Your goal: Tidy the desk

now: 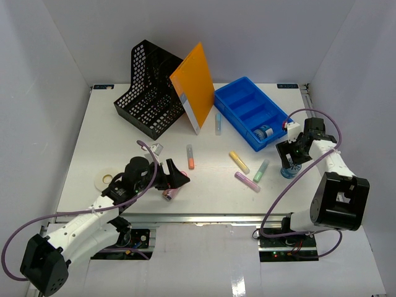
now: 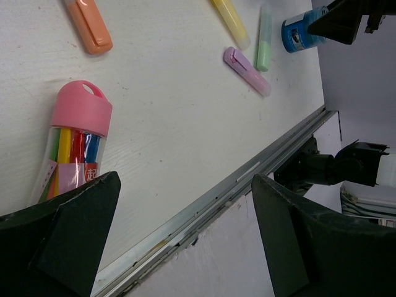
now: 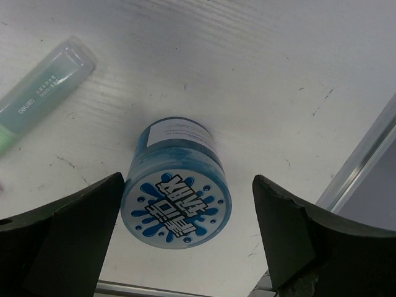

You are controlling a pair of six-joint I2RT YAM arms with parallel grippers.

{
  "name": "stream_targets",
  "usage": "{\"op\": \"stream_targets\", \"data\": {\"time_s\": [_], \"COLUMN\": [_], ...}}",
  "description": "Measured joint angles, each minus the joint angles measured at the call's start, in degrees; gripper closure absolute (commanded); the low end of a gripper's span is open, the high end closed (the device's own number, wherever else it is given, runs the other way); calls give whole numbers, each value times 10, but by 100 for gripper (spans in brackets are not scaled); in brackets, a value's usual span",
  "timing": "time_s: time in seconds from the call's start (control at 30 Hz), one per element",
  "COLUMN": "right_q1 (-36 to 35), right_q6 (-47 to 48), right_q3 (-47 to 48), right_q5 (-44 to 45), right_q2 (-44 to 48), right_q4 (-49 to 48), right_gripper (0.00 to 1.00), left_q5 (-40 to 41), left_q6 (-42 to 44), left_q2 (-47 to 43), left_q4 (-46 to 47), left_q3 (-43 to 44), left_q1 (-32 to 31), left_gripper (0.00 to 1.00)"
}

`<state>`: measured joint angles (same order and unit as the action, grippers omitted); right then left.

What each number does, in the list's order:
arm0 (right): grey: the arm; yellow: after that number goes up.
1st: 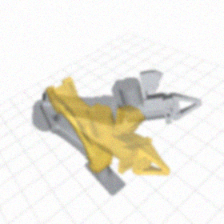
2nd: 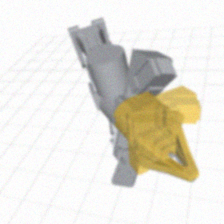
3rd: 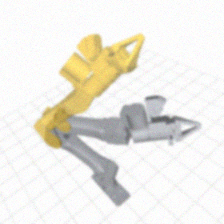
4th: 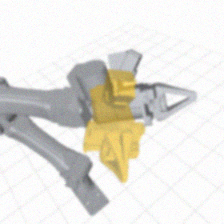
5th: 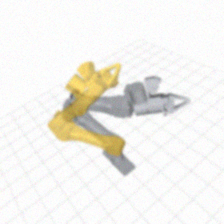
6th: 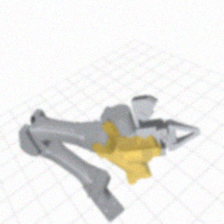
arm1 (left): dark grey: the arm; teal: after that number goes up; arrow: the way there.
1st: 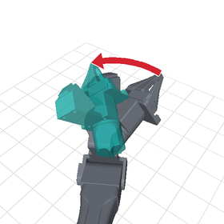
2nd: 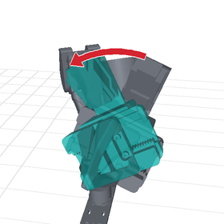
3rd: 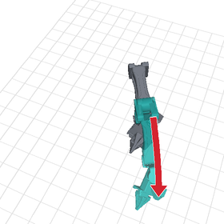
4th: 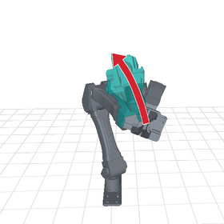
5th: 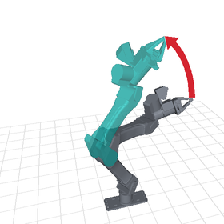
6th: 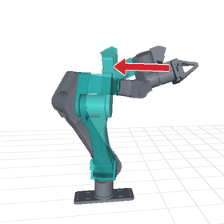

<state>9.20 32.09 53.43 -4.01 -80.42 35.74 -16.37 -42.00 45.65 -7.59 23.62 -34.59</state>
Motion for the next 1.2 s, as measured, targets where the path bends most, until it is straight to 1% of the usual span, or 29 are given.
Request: {"op": "stream_targets", "data": {"time_s": [0.1, 0.17, 0.2, 0.23, 0.33, 0.37, 0.4, 0.47, 0.53, 0.6, 0.7, 0.77, 0.9, 1.03, 1.2], "right_q1": [10, 14, 15, 17, 20, 21, 22, 25, 30, 34, 40, 42, 43, 43, 42], "right_q6": [5, 11, 13, 16, 23, 25, 26, 31, 38, 43, 57, 82, 173, 277, 390], "right_q3": [-1, -6, -8, -9, -11, -11, -11, -11, -14, -19, -29, -31, -28, -17, -3], "right_q5": [-13, -23, -27, -33, -51, -56, -61, -71, -79, -85, -103, -129, -213, -314, -409], "right_q2": [-13, -20, -24, -27, -34, -35, -35, -35, -32, -24, 4, 36, 106, 170, 210], "right_q4": [-2, -4, -6, -5, -8, -9, -10, -12, -13, -14, -9, 11, 71, 158, 246], "right_gripper": [6, 7, 11, 21, 40, 49, 56, 65, 76, 83, 88, 89, 88, 88, 87], "left_q5": [-9, -22, -29, -39, -64, -72, -78, -88, -94, -99, -100, -100, -103, -110, -126], "left_q6": [-2, -5, -7, -9, -17, -20, -23, -30, -36, -41, -51, -58, -72, -79, -84], "left_q2": [6, 16, 21, 27, 52, 63, 74, 97, 121, 142, 182, 217, 273, 375, 474], "left_q4": [10, 25, 32, 42, 80, 92, 103, 124, 138, 152, 175, 191, 217, 239, 250], "left_q3": [0, 0, 0, 0, 0, 0, 0, 0, 8, 17, 42, 68, 119, 210, 308], "left_q1": [0, 0, 0, 0, 0, 0, -2, -7, -18, -29, -48, -62, -86, -108, -132], "left_gripper": [2, 2, 2, 2, 2, 2, 2, 2, 3, 4, 4, 4, 4, 4, 3]}}
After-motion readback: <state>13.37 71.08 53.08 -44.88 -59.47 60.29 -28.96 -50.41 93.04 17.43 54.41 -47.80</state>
